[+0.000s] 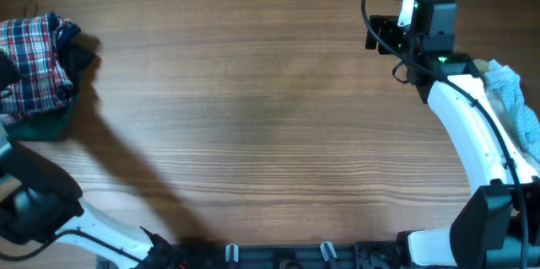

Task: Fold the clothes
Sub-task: 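Carry the folded plaid bundle with the left gripper to the left table edge, then release the bundle onto the dark garment and open the left gripper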

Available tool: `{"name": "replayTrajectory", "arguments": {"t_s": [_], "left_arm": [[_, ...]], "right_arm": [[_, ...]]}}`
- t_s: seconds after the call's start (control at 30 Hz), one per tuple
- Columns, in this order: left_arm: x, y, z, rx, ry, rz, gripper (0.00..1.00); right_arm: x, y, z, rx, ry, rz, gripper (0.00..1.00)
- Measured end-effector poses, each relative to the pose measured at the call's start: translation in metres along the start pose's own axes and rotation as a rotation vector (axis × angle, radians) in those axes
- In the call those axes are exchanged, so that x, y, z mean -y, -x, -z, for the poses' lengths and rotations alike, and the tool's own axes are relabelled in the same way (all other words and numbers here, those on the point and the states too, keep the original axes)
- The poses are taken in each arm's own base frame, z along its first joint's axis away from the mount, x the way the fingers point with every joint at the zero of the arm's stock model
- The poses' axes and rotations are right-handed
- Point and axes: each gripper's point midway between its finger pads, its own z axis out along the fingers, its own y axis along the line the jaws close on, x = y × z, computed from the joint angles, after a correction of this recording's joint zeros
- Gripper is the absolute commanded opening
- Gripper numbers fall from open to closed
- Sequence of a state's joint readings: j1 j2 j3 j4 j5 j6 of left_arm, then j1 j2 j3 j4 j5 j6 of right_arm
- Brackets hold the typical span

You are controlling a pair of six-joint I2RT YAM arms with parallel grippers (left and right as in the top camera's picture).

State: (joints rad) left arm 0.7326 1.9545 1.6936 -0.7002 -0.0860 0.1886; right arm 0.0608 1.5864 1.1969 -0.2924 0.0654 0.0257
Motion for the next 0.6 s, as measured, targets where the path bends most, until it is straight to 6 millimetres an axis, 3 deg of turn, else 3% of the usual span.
{"name": "replayTrajectory", "arguments": {"t_s": [0.07, 0.13, 0.2, 0.3, 0.43, 0.5, 0.6], "left_arm": [[-0.016, 0.004, -0.001, 0.021, 0.025, 0.062, 0.68], [-0.016, 0.010, 0.001, 0.044, 0.030, 0.086, 0.27], [-0.009, 0.018, 0.005, 0.074, 0.020, 0.140, 0.12], [0.006, 0.032, 0.018, 0.124, -0.062, 0.245, 0.14], [0.018, 0.037, 0.013, 0.133, -0.135, 0.281, 0.17], [0.024, 0.023, -0.012, 0.070, -0.143, 0.284, 0.17], [0.035, -0.025, -0.068, -0.109, -0.140, 0.284, 0.22]], "right_arm": [[0.000, 0.000, 0.000, 0.000, 0.000, 0.000, 1.00], [0.000, 0.000, 0.000, 0.000, 0.000, 0.000, 1.00], [0.000, 0.000, 0.000, 0.000, 0.000, 0.000, 1.00], [0.000, 0.000, 0.000, 0.000, 0.000, 0.000, 1.00], [0.000, 0.000, 0.000, 0.000, 0.000, 0.000, 1.00], [0.000, 0.000, 0.000, 0.000, 0.000, 0.000, 1.00], [0.000, 0.000, 0.000, 0.000, 0.000, 0.000, 1.00]]}}
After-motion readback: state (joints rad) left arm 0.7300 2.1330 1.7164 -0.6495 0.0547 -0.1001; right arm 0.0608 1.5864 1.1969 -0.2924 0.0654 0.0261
